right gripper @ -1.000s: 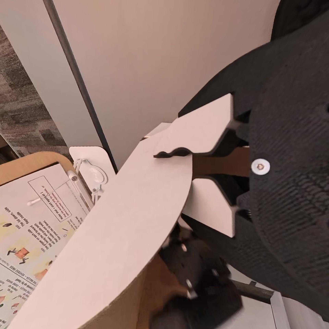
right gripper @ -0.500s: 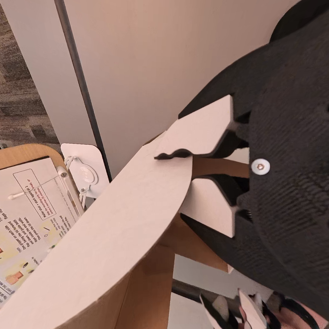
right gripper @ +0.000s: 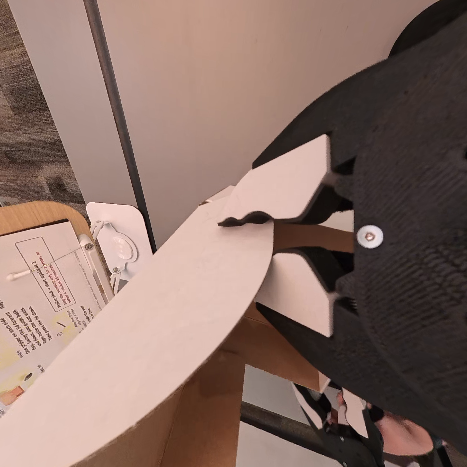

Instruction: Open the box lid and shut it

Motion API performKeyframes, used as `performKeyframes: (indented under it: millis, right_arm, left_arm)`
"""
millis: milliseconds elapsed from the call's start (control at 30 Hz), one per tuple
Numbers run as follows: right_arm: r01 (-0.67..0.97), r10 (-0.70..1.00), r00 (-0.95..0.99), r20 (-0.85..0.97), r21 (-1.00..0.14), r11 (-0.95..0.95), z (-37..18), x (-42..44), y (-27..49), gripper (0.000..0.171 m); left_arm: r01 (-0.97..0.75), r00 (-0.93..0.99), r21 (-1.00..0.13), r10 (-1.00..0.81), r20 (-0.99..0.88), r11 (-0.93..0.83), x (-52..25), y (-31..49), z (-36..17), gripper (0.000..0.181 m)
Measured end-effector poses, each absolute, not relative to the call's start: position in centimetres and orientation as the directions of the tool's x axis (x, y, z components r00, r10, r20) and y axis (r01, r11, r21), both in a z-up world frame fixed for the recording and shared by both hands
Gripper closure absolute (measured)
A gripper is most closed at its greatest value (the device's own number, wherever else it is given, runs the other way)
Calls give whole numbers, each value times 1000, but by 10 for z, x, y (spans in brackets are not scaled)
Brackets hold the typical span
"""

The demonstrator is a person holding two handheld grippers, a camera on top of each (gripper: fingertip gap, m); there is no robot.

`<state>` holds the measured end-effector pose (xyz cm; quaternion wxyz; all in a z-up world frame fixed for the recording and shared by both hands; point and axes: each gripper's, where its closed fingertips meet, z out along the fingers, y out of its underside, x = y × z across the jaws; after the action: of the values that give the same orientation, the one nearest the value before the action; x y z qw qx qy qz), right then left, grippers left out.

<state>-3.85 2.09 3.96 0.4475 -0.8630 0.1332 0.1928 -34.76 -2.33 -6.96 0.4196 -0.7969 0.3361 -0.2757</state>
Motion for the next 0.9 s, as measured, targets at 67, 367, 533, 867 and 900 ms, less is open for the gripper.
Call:
performKeyframes:
  millis: [67, 367, 533, 867, 900]
  right_arm:
    - [-405, -57, 888, -457, -715, -570, 41, -40, 20, 157]
    - [-359, -124, 925, -358, -722, -591, 49, -42, 18, 155]
    - [-427, -178, 901, -396, -727, -539, 50, -39, 22, 154]
    - [-514, -98, 854, -510, -804, -298, 25, -27, 18, 151]
    - [-519, -85, 851, -518, -806, -286, 25, -28, 18, 151]
  left_arm:
    - [-301, 624, -854, -765, 160, -424, -340, -25, -70, 78]
    - [-409, 689, -840, -724, -29, -356, -308, -25, -82, 70]
    - [-422, 709, -841, -701, -74, -338, -295, -26, -85, 69]
    - [-315, 707, -899, -707, -8, -304, -293, -25, -78, 71]
    - [-271, 695, -912, -718, 36, -307, -293, -27, -74, 70]
